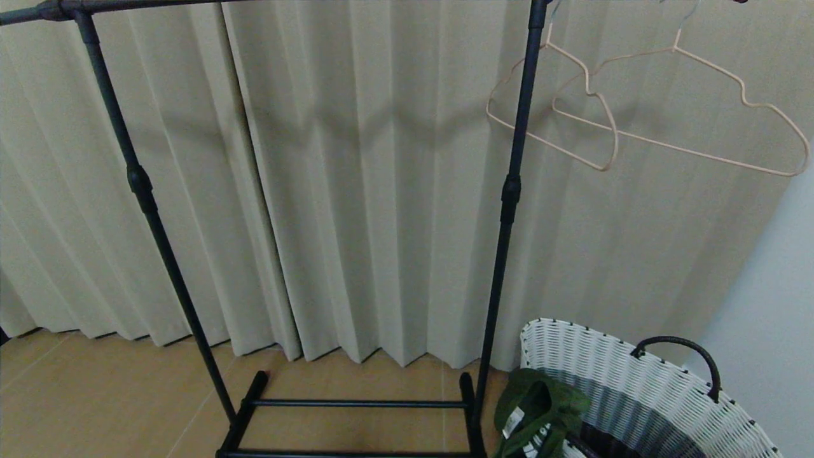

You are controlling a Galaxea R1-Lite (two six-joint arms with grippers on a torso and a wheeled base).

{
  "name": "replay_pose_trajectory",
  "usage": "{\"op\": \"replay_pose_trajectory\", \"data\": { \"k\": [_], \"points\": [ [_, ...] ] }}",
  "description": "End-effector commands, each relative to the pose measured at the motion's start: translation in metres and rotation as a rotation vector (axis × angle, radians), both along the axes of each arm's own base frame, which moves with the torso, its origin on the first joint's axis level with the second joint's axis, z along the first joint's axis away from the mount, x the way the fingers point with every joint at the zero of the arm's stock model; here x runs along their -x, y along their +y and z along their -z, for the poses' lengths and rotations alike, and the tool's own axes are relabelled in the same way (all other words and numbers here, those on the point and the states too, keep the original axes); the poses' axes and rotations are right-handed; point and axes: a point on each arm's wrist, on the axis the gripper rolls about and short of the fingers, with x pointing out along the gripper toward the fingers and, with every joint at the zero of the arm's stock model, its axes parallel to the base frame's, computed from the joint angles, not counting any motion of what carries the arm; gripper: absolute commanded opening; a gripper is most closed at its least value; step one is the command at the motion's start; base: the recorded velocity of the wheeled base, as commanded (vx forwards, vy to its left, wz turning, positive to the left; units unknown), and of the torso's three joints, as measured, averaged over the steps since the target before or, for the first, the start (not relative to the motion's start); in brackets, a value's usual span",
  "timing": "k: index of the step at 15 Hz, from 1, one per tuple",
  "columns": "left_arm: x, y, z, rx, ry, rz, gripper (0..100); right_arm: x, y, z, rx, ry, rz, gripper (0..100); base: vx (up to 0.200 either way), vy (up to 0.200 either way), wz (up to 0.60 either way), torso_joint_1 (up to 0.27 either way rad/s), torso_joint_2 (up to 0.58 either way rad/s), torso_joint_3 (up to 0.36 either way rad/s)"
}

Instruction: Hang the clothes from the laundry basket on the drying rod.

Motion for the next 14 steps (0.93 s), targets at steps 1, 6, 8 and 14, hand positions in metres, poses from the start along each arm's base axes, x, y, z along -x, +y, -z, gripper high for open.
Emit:
{"op": "replay_pose_trajectory", "data": {
  "k": [1,6,8,14],
  "points": [
    [0.0,0.0,0.0,0.0,0.0,0.0,100,0.0,0.0,0.0,-0.001,-0.001,0.0,100,-0.2,0.0,0.0,0.007,0.0,-0.002],
    [0.0,0.0,0.0,0.0,0.0,0.0,100,0.003,0.0,-0.01,0.005,-0.02,-0.003,100,-0.08,0.0,0.0,0.0,0.0,0.001],
    [0.0,0.0,0.0,0.002,0.0,0.001,100,0.001,-0.001,-0.023,0.066,0.122,-0.024,100,0.0,0.0,0.0,0.0,0.0,0.0],
    [0.0,0.0,0.0,0.002,-0.003,0.001,100,-0.056,-0.002,-0.024,0.395,0.69,-0.039,100,0.0,0.0,0.0,0.0,0.0,0.0]
  ]
}}
